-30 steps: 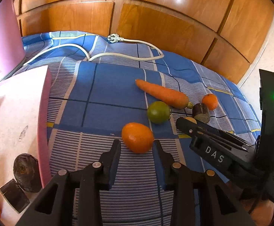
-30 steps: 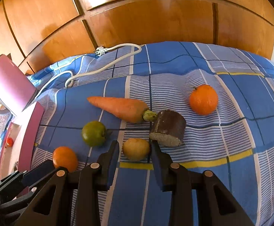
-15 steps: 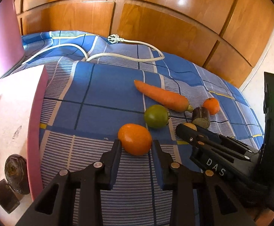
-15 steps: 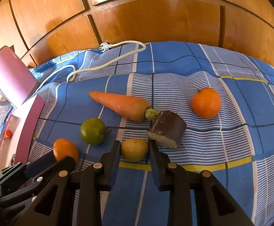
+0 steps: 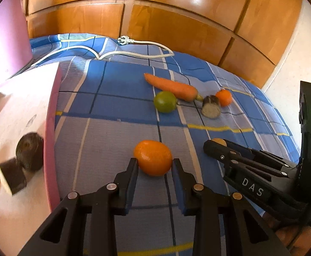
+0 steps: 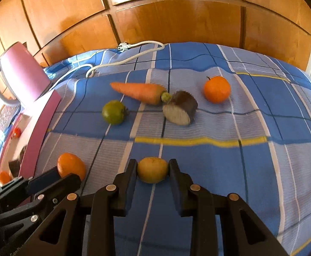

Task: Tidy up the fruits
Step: 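Grasp the small orange with the left tool while the right tool grasps the potato, then carry the orange into the tray and open the left tool while the right tool carries the potato, then lower the potato into the tray and open the right tool, then withdraw both open tools from the tray toward the remaining produce, then grasp the dark cut beet piece with the right tool while the left tool grasps the green tomato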

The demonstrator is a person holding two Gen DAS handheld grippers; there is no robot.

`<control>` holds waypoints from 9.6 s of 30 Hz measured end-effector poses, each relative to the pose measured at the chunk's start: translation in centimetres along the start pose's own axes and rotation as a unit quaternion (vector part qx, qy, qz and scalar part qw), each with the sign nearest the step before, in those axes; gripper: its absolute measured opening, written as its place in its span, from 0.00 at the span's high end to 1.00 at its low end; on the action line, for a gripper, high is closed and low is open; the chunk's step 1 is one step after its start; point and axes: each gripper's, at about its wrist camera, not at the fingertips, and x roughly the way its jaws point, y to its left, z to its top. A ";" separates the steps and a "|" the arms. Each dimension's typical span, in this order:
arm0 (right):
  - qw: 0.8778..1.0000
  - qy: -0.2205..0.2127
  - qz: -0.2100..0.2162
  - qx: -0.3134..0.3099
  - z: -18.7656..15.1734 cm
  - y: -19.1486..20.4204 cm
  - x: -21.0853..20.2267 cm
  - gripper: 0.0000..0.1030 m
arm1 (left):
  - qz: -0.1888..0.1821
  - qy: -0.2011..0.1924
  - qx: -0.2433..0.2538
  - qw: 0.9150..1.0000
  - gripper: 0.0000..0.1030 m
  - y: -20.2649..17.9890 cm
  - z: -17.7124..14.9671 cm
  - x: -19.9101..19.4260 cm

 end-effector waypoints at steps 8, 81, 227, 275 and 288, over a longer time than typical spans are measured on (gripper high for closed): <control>1.000 -0.003 0.004 0.005 -2.4 0.5 -1.8 0.71 | -0.002 -0.002 0.019 1.000 0.69 -1.1 -2.1 -1.6; 0.980 0.007 0.136 -0.144 -1.6 18.3 -3.3 0.67 | 0.138 -0.106 -0.135 0.976 0.67 15.9 -2.3 -12.9; 0.998 -0.017 -0.012 0.067 5.8 -3.7 3.9 0.62 | 0.014 -0.007 -0.015 1.000 0.62 -0.8 8.6 5.1; 0.998 -0.025 -0.007 0.054 4.6 -4.5 2.6 0.65 | 0.027 -0.007 0.002 1.000 0.67 -1.9 6.0 6.2; 0.999 -0.029 -0.013 0.027 1.0 -3.5 0.0 0.66 | 0.021 -0.025 -0.036 0.999 0.66 -0.5 2.5 4.1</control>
